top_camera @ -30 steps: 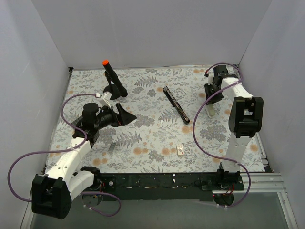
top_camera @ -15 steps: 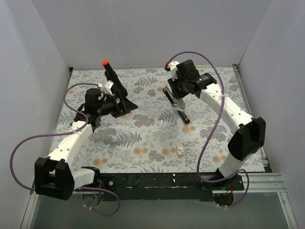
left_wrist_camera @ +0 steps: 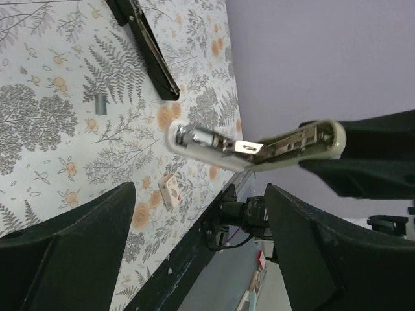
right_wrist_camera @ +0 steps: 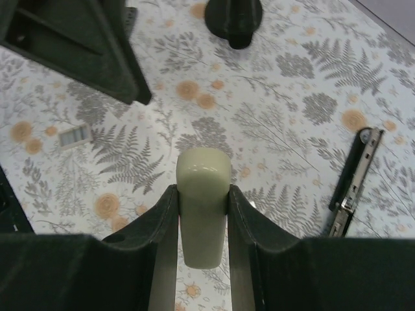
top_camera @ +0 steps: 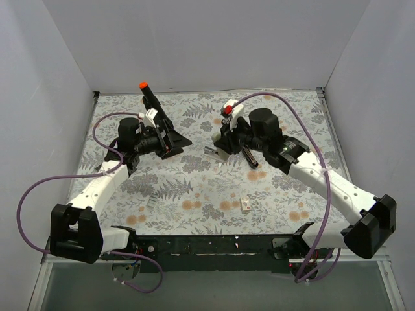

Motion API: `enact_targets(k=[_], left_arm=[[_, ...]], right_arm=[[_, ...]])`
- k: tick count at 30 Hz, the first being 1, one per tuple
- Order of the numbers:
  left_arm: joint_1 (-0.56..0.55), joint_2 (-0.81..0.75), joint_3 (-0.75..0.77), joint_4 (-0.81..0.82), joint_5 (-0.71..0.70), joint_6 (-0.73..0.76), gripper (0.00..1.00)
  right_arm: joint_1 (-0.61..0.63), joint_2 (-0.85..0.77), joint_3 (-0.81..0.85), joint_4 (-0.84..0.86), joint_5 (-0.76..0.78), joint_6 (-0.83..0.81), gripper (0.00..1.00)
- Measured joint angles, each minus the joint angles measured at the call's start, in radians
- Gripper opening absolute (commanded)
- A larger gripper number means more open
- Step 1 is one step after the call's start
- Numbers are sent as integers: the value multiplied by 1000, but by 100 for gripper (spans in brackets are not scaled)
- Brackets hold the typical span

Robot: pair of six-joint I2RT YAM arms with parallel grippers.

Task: Unload the staples from the stapler
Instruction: Unload the staple at the center of the board.

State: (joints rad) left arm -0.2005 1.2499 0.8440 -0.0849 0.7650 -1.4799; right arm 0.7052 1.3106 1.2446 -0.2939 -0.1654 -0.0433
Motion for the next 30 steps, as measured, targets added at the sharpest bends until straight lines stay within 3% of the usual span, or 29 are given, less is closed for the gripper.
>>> enact_targets(k=[5,18,30], left_arm=[[0,-4,-16,97,51,-67,79],[0,-24,-85,182,115,-158,78],[0,-67,-214,428,149,-375,45]], right_arm=[[88,-56,-126,192,-42,10,1],[149,-109,-155,399,-48,18,1],[159,-139,-232,478,-56,29,1]])
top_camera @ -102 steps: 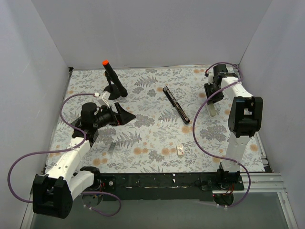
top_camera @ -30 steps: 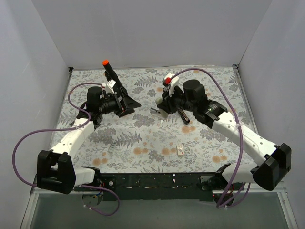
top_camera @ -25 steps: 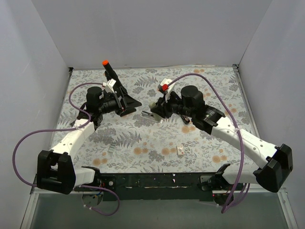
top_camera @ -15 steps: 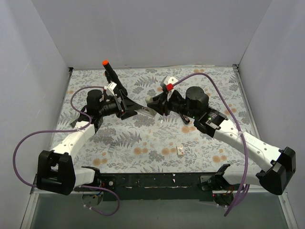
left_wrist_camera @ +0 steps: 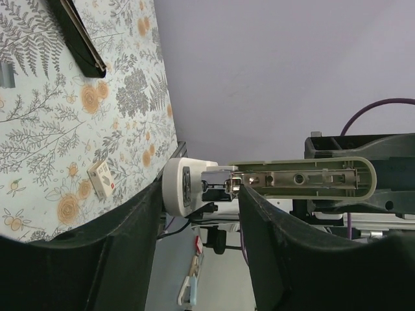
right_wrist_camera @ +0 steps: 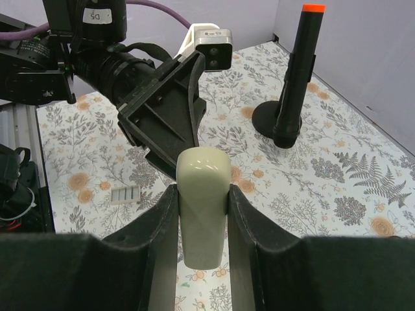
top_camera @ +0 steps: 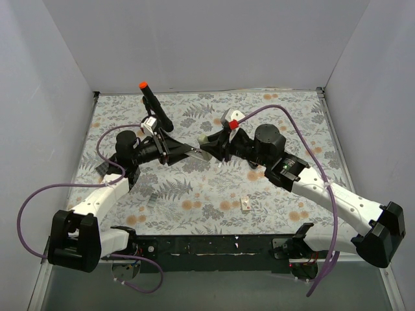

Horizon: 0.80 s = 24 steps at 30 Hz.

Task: Unload the staples from the stapler
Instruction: Unload the staple at the center of the board.

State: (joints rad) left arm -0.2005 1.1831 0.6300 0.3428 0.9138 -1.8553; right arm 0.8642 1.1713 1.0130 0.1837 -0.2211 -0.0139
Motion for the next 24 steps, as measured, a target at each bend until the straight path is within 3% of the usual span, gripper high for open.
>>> enact_targets(k=[6,11,15,22,24], left_arm=[[0,-8,-9,62,-2,-62,36],[0,-8,-9,73,-2,-72,10],[0,-6,-8,79,0,-67,0],[-5,3,16,4,0,39,0],[-6,8,29,-32,-5,90,0]], right_arm=[[0,0,-17,29,-7,3,1],[0,-2,-42,52,-14,2,1],[0,-16,-64,72,-10,0,3],[0,-11,-71,42,6,-1,44],[0,5,-70,33,5,2,47]])
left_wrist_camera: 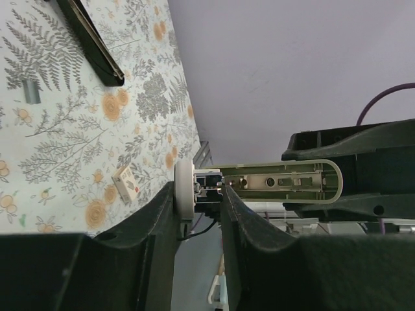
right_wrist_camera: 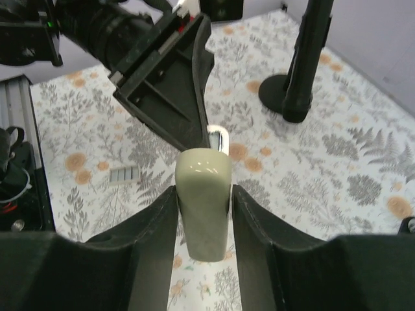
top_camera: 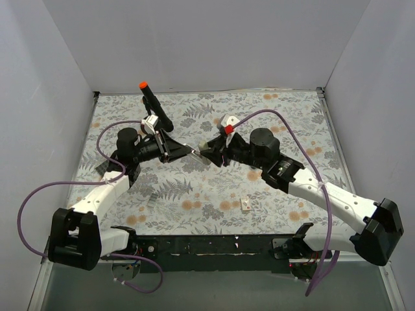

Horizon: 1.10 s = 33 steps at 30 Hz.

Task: Unload the staples from the stapler
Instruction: Unload the staple at the center of the board.

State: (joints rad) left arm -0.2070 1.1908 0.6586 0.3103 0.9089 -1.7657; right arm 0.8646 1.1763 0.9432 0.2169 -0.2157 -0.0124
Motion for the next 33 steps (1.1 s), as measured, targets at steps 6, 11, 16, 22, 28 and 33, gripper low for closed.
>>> enact_targets(k=[6,11,16,22,28,33], left_arm=[[0,31,22,-101,-38,140,0],[0,50,24,-162,-62,219,0],[0,55,32,-212,-75,276,0],[0,55,47,-257,-104,306,0],[5,55,48,-281,-124,296,0],[10,55,65,-297,-119,281,0]], right_arm=[[0,117,79,-107,-5,3,63],[0,194,119,-161,-7,4,67],[1,241,172,-195,1,3,48],[3,242,183,-210,14,-3,29],[8,186,123,-220,69,-2,28],[6,90,28,-215,102,14,29]])
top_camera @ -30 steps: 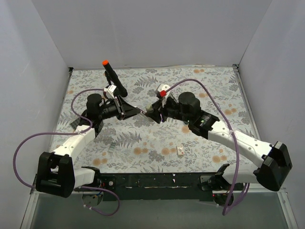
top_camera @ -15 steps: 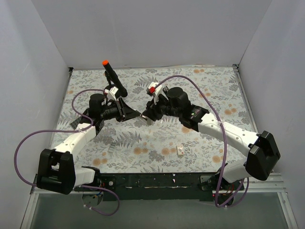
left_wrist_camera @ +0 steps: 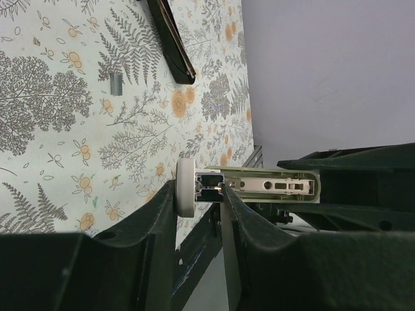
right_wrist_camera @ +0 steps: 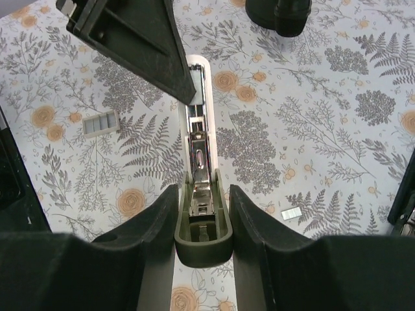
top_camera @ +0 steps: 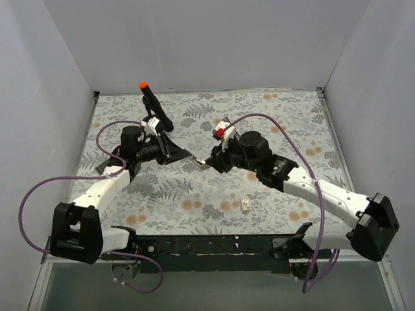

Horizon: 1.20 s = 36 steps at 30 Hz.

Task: Unload the staples from the stapler
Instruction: Unload the staple at the center of the board.

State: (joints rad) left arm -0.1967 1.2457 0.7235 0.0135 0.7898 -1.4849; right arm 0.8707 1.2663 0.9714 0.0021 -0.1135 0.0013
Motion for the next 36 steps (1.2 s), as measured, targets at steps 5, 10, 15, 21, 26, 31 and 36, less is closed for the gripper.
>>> enact_targets(k=[5,10,15,21,26,31,36], left_arm=[[2,-2,13,-8,14,-11,0],[2,-5,13,-11,23,-42,0],[19,-17,13,-6,25,-95,0],[22,-23,6,-5,45,-135,0],[24,-37,-2,-3,48,-165,0],[70,-67,-3,45,55,-240,0],[72,-93,-16,63,67,-285,0]], right_arm=[[-9,-75,-100,57,1,33,31],[-12,-117,-171,123,0,66,34],[-14,-146,-205,133,-2,83,32],[-14,-182,-251,183,-6,109,35],[-15,-195,-276,223,-8,132,58],[-33,-191,-278,127,8,135,74],[-37,-197,-248,138,9,120,79]])
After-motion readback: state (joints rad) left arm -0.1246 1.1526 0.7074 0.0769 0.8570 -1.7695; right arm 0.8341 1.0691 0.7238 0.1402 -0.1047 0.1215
